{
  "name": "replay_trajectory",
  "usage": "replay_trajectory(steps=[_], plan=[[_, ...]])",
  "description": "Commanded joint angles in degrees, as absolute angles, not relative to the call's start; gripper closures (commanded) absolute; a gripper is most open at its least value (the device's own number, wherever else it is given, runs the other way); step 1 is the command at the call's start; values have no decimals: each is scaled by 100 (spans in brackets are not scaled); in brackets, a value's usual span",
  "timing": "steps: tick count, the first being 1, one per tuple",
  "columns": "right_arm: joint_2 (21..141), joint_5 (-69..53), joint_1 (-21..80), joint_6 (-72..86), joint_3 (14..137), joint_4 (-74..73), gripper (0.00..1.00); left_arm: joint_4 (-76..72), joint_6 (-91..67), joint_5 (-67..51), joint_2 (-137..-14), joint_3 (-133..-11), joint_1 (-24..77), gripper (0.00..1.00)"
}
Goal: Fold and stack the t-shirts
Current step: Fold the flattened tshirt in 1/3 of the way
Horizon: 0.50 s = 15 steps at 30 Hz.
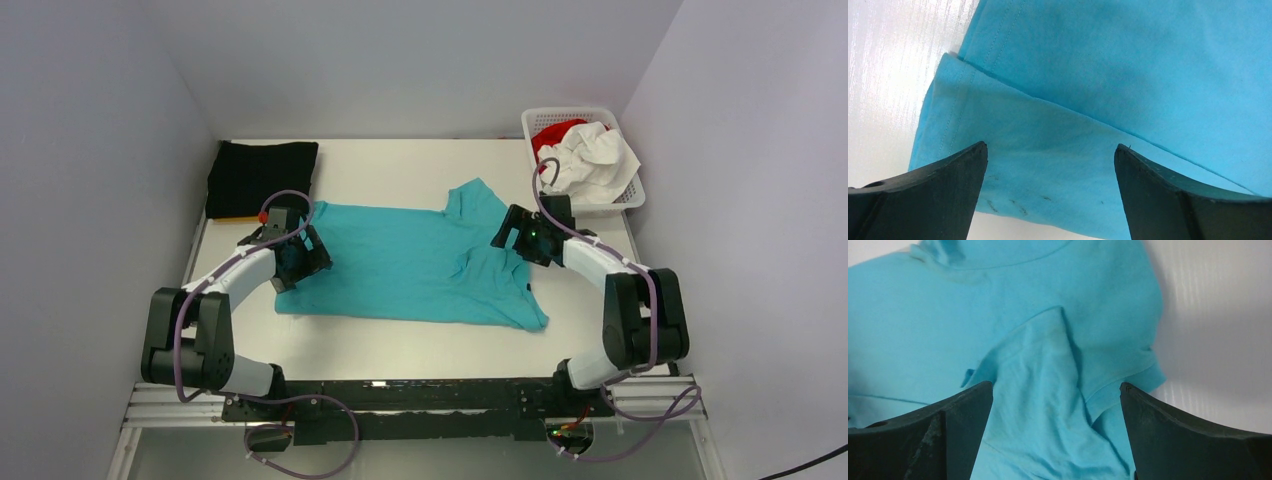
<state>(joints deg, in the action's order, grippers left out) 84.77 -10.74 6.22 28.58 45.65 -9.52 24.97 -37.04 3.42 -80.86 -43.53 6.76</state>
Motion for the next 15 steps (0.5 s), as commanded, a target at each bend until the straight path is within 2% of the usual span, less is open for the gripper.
replay_trajectory(steps=[1, 9, 15], plan=[[8915, -719, 651, 2848, 4792, -998, 0, 2471, -3604, 407, -8033, -4505, 658, 1], [9913, 346, 648, 2731, 5394, -1469, 0, 2491, -3596, 478, -8019, -4460, 636, 1], [9841, 1577, 642, 2710, 5777, -2393, 0, 2494, -3585, 480, -7984, -4394, 563, 1]])
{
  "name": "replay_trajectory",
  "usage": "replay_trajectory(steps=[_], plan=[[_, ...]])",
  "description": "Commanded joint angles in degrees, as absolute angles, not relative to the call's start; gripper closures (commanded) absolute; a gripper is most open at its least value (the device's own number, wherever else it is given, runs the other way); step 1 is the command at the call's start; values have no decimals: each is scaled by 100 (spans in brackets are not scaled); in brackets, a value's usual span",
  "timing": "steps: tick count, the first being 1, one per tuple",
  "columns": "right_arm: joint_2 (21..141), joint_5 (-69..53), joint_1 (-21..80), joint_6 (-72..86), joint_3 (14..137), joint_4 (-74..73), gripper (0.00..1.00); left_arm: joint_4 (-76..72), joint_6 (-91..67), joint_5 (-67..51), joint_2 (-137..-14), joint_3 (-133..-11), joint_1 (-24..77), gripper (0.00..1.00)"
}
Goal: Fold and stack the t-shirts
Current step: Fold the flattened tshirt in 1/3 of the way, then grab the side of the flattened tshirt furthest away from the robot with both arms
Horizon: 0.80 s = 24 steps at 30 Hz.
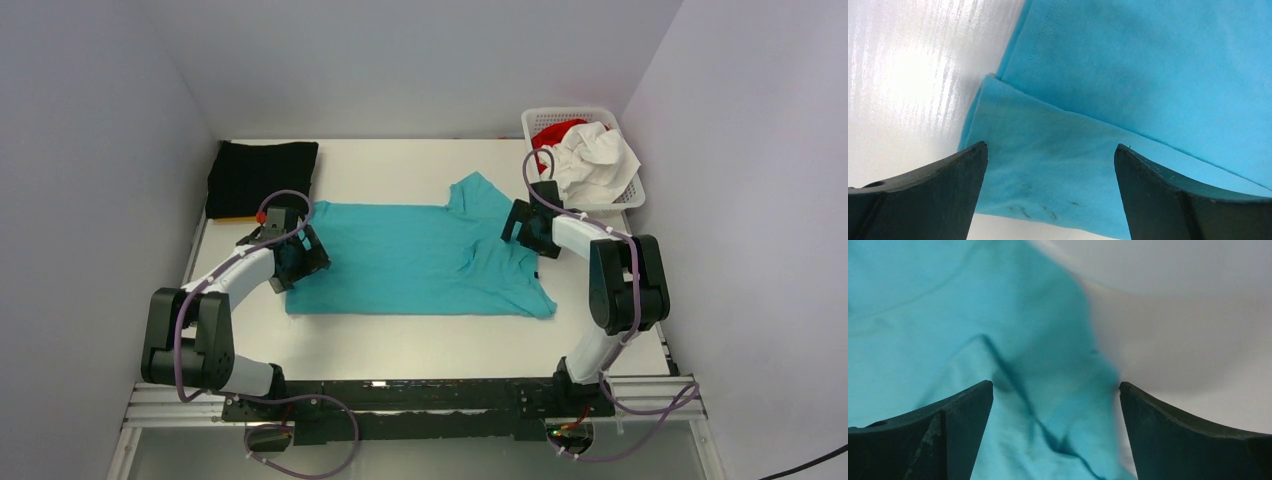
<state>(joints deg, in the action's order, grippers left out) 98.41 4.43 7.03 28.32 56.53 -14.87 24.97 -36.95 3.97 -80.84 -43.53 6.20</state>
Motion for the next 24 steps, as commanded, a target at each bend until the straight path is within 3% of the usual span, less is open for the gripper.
replay_trajectory(steps=[1, 14, 19, 24], plan=[[9737, 1519, 648, 2645, 5745, -2340, 0, 2474, -3590, 449, -7965, -4377, 563, 1], [9054, 146, 725, 2120, 6679, -1340, 0, 2335, -3502, 690, -7271, -5319, 563, 1], [9826, 114, 1062, 1817, 7816, -1091, 0, 1763, -2749, 816, -8258, -6327, 538, 1], [10821, 71, 1072, 1687, 8725, -754, 0, 1201, -1680, 6, -9703, -7398, 510, 1]])
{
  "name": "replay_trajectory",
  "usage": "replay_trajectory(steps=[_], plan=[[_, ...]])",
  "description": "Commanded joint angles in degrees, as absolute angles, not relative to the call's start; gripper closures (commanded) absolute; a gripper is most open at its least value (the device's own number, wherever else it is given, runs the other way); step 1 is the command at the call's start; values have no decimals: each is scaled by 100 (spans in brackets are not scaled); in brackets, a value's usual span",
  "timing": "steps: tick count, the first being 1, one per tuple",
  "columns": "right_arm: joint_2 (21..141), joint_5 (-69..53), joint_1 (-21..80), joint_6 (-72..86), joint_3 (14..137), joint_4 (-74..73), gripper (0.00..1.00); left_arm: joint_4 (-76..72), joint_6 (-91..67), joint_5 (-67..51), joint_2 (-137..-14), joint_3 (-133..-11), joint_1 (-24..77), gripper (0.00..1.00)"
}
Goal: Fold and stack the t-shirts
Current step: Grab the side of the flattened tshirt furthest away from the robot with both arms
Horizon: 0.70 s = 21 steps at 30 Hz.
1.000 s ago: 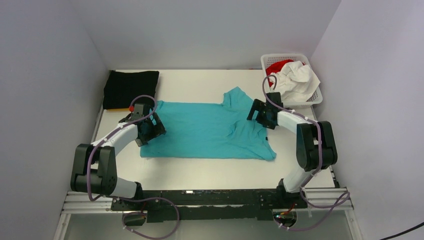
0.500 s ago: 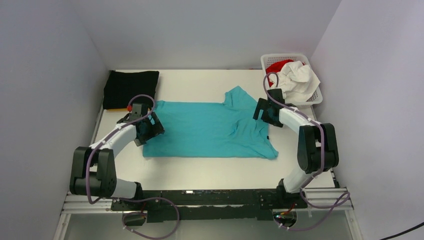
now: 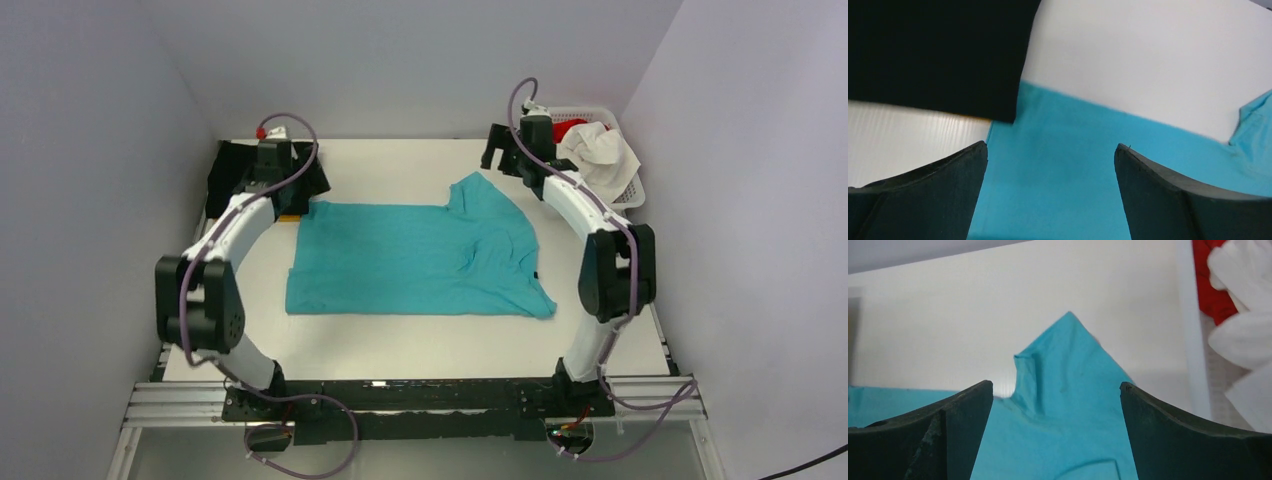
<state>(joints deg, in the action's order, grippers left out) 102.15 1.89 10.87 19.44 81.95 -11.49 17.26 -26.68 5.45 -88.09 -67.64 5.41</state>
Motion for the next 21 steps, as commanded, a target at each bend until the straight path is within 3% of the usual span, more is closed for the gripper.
replay_trajectory(steps=[1, 4, 11, 14, 21], plan=[[11015, 40, 1072, 1636, 8891, -734, 0, 1182, -1571, -275, -9937, -7598, 521, 2], [11667, -74, 1070, 1473, 9547, -746, 0, 713, -1233, -1111, -10357, -7836, 553, 5], [13000, -220, 1061, 1210, 11041, -1270, 0, 1395, 264, -1021, -11286, -8903, 685, 6], [13096, -293, 1063, 1145, 11047, -1215, 0, 1748, 832, -964, -11695, -9355, 595, 7], [13044, -248, 1028, 1015, 10817, -1083, 0, 2803, 1095, -2098, -12537, -10412, 291, 15]])
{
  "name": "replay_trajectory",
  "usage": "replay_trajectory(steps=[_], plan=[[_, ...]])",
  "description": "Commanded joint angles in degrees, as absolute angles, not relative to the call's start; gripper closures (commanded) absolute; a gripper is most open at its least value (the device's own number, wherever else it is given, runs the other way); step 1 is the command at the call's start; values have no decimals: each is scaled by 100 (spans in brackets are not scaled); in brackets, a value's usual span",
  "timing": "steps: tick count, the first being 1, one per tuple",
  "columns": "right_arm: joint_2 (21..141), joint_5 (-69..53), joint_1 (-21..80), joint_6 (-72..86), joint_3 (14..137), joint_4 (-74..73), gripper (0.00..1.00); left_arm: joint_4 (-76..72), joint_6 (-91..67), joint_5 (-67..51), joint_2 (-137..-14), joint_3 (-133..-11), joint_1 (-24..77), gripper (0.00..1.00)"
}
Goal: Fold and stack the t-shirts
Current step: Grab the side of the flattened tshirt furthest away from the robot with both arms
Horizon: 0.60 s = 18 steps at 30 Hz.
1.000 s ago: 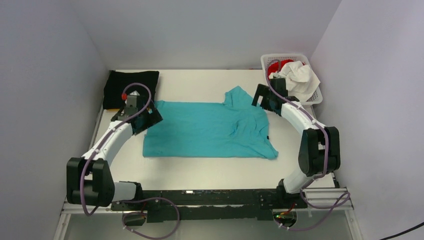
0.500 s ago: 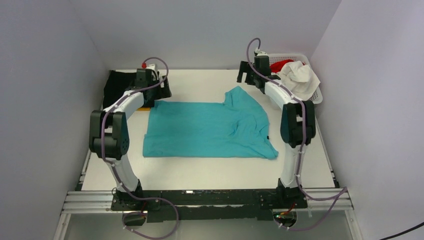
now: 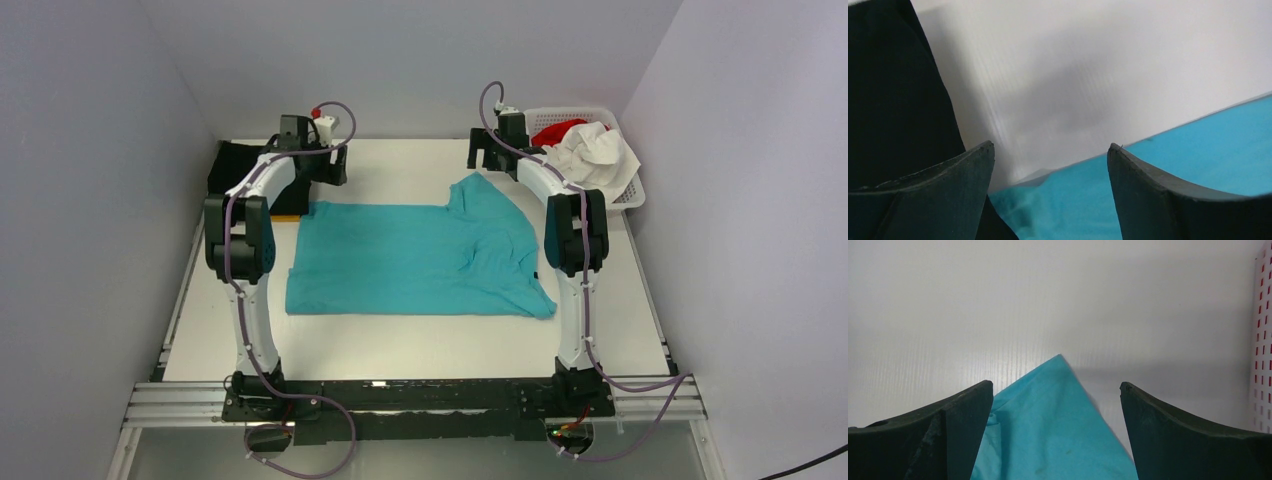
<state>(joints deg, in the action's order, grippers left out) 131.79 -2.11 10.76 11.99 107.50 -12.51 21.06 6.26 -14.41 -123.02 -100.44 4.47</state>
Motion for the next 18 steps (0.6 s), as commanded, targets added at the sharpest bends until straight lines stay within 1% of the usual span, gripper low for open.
replay_trajectory(steps=[1, 4, 7, 10, 13, 16, 18], plan=[[13056, -228, 1024, 996, 10845, -1119, 0, 2877, 1174, -2134, -12556, -10407, 290, 15], [13048, -195, 1019, 958, 10854, -1189, 0, 3261, 1294, -2078, -12666, -10479, 270, 15], [13004, -194, 1010, 962, 10720, -1127, 0, 3376, 1372, -2312, -12744, -10384, 246, 15], [12985, -210, 1006, 967, 10659, -1146, 0, 3761, 1346, -2434, -12909, -10604, 246, 16], [12959, -219, 1012, 984, 10620, -1166, 0, 3783, 1312, -2367, -12951, -10469, 255, 19], [12894, -205, 1010, 945, 10543, -1152, 0, 4027, 1400, -2338, -12970, -10471, 256, 25], [12853, -209, 1011, 926, 10524, -1142, 0, 3975, 1409, -2145, -12855, -10307, 255, 27]])
